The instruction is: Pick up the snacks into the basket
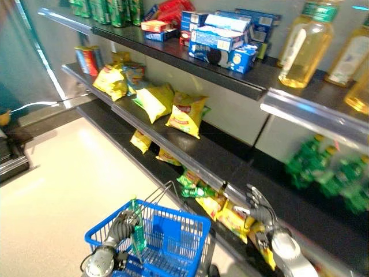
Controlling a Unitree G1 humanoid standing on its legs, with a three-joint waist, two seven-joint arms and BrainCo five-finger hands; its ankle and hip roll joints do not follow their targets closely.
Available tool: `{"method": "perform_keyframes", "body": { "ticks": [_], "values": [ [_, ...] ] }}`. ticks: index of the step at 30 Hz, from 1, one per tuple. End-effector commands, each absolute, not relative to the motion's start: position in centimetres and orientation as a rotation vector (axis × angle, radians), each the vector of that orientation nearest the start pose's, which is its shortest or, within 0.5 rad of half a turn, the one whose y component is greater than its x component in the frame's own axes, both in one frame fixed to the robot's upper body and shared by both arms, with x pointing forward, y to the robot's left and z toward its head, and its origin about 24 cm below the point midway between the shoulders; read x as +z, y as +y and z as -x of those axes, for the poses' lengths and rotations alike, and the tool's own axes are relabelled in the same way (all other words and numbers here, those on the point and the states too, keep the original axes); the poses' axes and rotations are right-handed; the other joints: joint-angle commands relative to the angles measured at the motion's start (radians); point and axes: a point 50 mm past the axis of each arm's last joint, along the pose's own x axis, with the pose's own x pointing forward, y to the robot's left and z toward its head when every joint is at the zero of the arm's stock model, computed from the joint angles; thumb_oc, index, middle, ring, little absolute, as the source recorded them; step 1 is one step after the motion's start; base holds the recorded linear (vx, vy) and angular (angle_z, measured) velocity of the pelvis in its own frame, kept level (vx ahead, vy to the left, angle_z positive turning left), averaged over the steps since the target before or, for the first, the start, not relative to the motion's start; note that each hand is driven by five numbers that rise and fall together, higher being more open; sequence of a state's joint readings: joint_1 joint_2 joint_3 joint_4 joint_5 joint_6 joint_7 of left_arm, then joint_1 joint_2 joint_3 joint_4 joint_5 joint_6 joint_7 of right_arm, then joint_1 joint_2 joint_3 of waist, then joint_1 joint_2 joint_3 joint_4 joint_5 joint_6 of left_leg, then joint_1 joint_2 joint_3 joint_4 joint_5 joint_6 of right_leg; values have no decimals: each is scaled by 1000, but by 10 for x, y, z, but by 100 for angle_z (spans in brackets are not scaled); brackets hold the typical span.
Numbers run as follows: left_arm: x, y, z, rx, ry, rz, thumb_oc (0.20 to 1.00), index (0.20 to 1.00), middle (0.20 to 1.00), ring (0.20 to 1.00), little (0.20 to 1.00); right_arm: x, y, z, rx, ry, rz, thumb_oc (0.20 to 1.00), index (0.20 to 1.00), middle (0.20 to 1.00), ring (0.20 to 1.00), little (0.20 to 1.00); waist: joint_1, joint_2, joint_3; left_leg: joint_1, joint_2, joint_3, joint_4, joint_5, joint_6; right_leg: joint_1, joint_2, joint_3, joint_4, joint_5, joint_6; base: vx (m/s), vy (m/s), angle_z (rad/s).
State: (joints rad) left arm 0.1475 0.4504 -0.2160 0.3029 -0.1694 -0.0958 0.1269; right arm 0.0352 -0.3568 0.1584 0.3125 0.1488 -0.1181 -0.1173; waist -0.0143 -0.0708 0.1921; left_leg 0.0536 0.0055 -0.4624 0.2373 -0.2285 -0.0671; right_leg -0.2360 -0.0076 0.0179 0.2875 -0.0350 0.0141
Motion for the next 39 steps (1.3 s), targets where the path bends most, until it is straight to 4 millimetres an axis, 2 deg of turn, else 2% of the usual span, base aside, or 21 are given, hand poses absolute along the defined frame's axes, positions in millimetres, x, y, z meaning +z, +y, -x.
{"method": "perform_keyframes", "body": {
  "ticks": [1,2,3,4,6,7,8,10,11,12,14,16,17,19,21,24,25,26,27,28,39],
  "values": [
    [44,189,-244,-101,-109,-215,200,200,200,200,200,17,-218,-245,-34,52,248,1000,1000,1000,1000,1000,-41,-16,-48,87,-7,125,135,180,-31,40,-45,12,-35,26,101,225,-291,47],
    [42,187,-245,-112,-101,-218,200,200,200,200,200,18,-221,-242,-50,47,227,1000,1000,1000,1000,1000,-42,-23,-38,24,9,180,221,237,-35,84,-37,6,-57,11,84,172,-368,40],
    [45,185,-247,-129,-112,-224,200,200,200,200,200,20,-222,-243,-55,40,218,1000,1000,1000,1000,1000,-38,-41,-29,-40,3,232,294,260,-25,114,-46,-8,-91,11,71,180,-522,53],
    [46,182,-248,-141,-115,-219,200,200,200,200,200,22,-225,-245,-73,33,222,1000,1000,1000,1000,1000,-33,-50,-13,-124,12,355,400,244,-6,162,-46,-39,-133,8,53,164,-459,82],
    [46,181,-248,-144,-115,-213,200,200,200,200,200,24,-227,-245,-83,25,227,1000,1000,1000,1000,1000,-26,-44,-6,-151,17,386,397,235,-5,185,-38,-46,-149,-2,48,150,-250,56],
    [46,180,-248,-152,-118,-223,200,200,200,200,200,26,-229,-248,-111,18,229,1000,1000,1000,1000,1000,-11,-38,-4,-205,-64,411,323,188,1,204,-27,-47,-165,-6,48,137,-106,32],
    [46,180,-248,-152,-118,-223,200,200,200,200,200,26,-229,-248,-111,19,229,1000,1000,1000,1000,1000,-10,-38,-4,-203,-64,411,324,184,2,205,-26,-47,-164,-9,49,197,-159,30],
    [45,183,-247,-142,-114,-242,200,200,200,200,200,26,-230,-249,-136,12,214,1000,1000,1000,1000,1000,-9,-25,-15,-246,-102,481,157,154,27,220,4,-59,-178,-15,55,203,-97,26],
    [43,184,-246,-139,-107,-249,200,200,200,200,200,26,-231,-248,-143,9,213,1000,1000,1000,1000,1000,-6,-24,-20,-244,-103,525,89,154,42,238,10,-69,-188,-23,58,282,-77,33],
    [43,184,-246,-139,-104,-253,200,200,200,200,200,30,-231,-248,-144,-9,226,1000,1000,1000,1000,1000,-5,-14,-27,-246,-93,566,5,185,52,251,24,-79,-189,-38,59,261,-53,46],
    [42,186,-245,-130,-96,-257,200,200,200,200,200,30,-230,-249,-154,-10,228,1000,1000,1000,1000,1000,7,-22,-30,-217,-89,566,8,166,68,247,16,-90,-136,-52,69,229,32,17],
    [41,185,-245,-148,-94,-282,200,200,200,200,200,33,-227,-255,-158,-23,243,1000,1000,1000,1000,1000,9,-34,-35,-177,-118,545,-19,139,95,227,0,-92,-39,-16,102,194,93,-20],
    [41,186,-245,-148,-94,-283,200,200,200,200,200,33,-227,-255,-158,-23,243,1000,1000,1000,1000,1000,10,-36,-34,-173,-119,547,-23,141,96,226,-2,-91,-35,-18,103,140,63,-20],
    [42,188,-244,-146,-90,-300,200,200,200,200,200,37,-223,-258,-170,-48,220,1000,1000,1000,1000,1000,-1,-48,-17,-114,-104,550,-49,121,122,151,-49,-106,206,78,171,178,74,-13],
    [42,186,-246,-161,-91,-317,200,200,200,200,200,38,-221,-260,-176,-56,231,1000,1000,1000,1000,1000,-6,-48,-10,-95,-92,534,-58,116,128,112,-56,-114,281,76,164,167,52,16],
    [42,187,-246,-155,-90,-316,200,200,200,200,200,35,-220,-263,-199,-43,211,1000,1000,1000,1000,1000,-8,-48,-18,-55,-94,501,-103,109,118,102,-105,-125,111,32,136,156,-14,14],
    [42,187,-246,-155,-90,-316,200,200,200,200,200,35,-220,-263,-199,-43,211,1000,1000,1000,1000,1000,-9,-47,-17,-53,-93,500,-103,109,118,105,-104,-127,108,33,135,125,-78,35],
    [41,187,-247,-155,-86,-310,200,200,200,200,200,34,-219,-262,-193,-37,218,1000,1000,1000,1000,1000,-16,-48,-20,-51,-100,475,-105,104,111,101,-104,-77,9,35,135,88,-42,30],
    [41,186,-247,-153,-89,-307,200,200,200,200,200,35,-220,-262,-193,-39,220,1000,1000,1000,1000,1000,-23,-49,-21,-43,-103,466,-108,104,110,96,-95,-50,-1,46,137,146,-47,24],
    [40,186,-246,-152,-89,-317,200,200,200,200,200,31,-219,-261,-189,-25,218,1000,1000,1000,1000,1000,-12,-63,-37,-39,-115,479,-109,96,105,151,-104,-73,-95,40,141,95,2,11],
    [39,185,-248,-117,-87,-319,200,200,200,200,200,30,-214,-266,-182,-20,218,1000,1000,1000,1000,1000,-2,-56,-55,-38,-113,474,-133,98,100,186,-103,-101,-107,40,143,24,-20,3]
  ]
}}
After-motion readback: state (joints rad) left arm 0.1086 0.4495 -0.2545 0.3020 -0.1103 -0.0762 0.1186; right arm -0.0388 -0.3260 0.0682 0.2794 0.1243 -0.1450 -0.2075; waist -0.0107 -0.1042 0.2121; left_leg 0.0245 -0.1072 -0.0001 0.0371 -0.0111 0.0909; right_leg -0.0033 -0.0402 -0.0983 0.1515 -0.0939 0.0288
